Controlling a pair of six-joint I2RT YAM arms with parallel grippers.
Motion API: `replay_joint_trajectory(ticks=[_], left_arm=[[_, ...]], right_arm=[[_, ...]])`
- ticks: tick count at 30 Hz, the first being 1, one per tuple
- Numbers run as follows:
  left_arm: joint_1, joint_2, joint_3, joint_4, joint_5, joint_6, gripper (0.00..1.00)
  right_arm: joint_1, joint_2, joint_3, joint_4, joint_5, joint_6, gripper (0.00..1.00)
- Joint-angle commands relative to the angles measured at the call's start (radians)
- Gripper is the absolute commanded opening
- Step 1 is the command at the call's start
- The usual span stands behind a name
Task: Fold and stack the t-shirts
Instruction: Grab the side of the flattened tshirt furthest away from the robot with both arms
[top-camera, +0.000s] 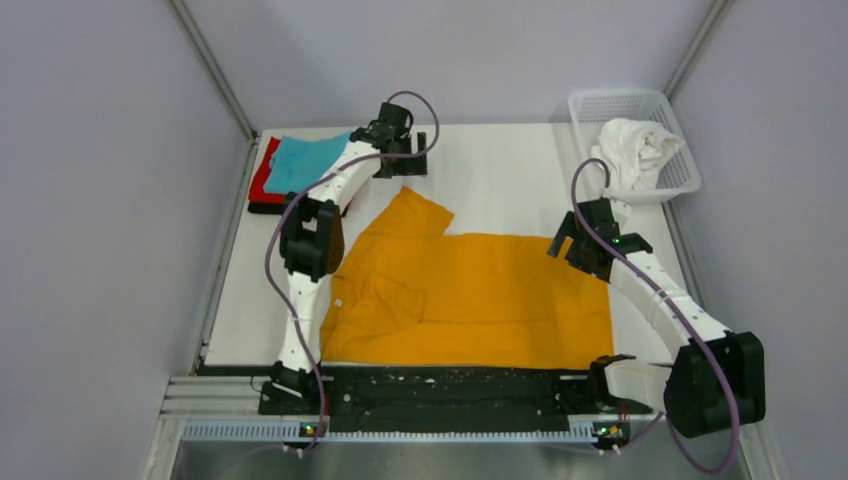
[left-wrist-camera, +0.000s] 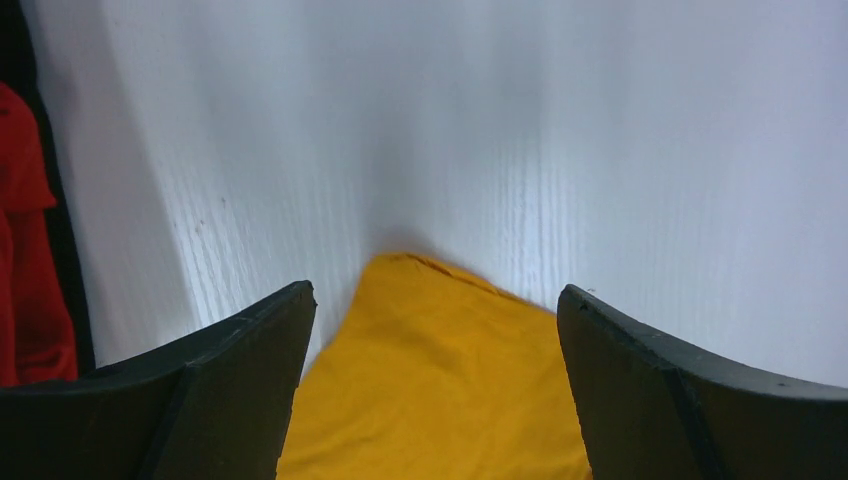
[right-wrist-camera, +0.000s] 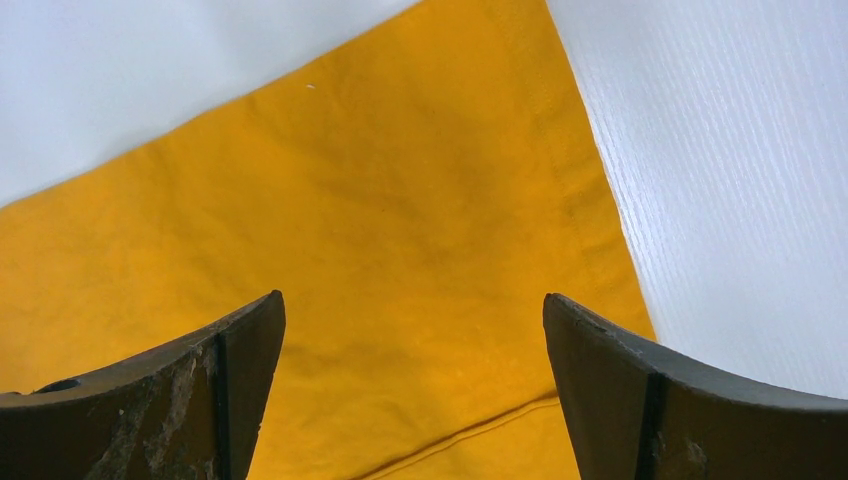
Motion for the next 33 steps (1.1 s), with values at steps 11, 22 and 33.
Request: replay_joint_trajectory(ticks=[11,22,33], left_arm=[[0.002,0.233,0.218,-0.106,-0.086,0.052,0.66],[-0.023,0.179,0.087,-0.108,-0.103,0.088,0.0],[-0.021,-0.049,-0.099,-0.017,-0.221,0.072,0.0]], right_arm=[[-0.007,0.021,-0.017,0.048,-0.054,-0.033,0.99],[-0.009,0.001,-0.032,0.045,-0.004,-0.033,0.99],[-0.068,0.276,0.148,0.088,0.155,-0.071,0.99]])
